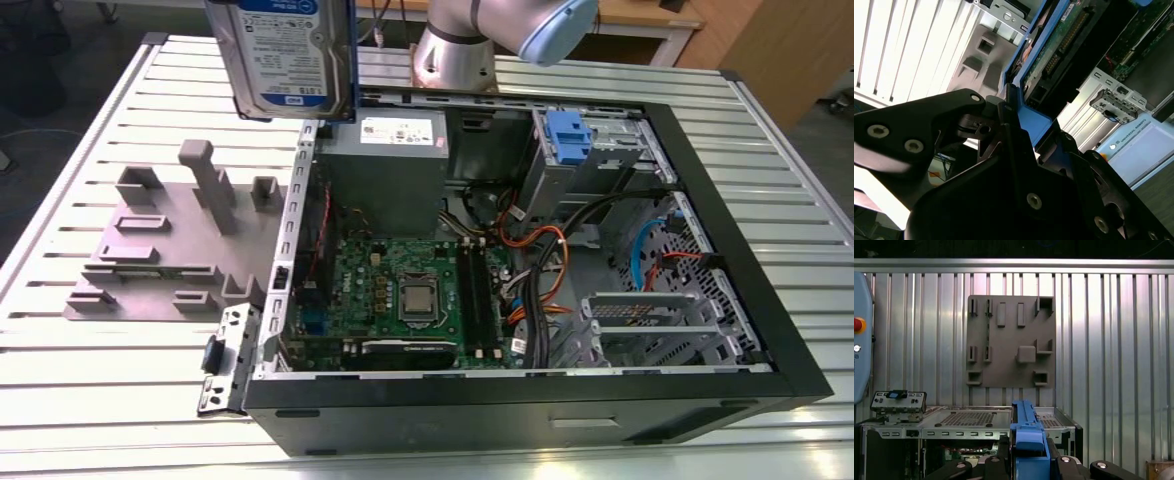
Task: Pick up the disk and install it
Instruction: 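Pick up the disk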
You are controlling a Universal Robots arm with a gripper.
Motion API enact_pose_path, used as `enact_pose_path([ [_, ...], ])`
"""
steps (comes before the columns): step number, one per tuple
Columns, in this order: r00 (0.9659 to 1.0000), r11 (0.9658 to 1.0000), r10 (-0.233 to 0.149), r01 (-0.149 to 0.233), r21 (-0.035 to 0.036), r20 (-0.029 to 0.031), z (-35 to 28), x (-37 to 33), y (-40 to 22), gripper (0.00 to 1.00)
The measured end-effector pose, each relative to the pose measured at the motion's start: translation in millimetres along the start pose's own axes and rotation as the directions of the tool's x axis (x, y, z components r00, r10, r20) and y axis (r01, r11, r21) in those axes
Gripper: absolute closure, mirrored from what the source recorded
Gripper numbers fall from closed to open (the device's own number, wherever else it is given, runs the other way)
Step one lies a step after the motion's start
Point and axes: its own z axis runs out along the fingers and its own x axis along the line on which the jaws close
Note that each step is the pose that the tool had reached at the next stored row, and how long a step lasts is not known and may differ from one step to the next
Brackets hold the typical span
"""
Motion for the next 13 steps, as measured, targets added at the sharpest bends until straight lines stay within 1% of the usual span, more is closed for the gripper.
enact_pose_path([
  [13,1.0,1.0,0.0,0.0,0.0,0.0,0.0,0.0,-3.1,0.63],
])
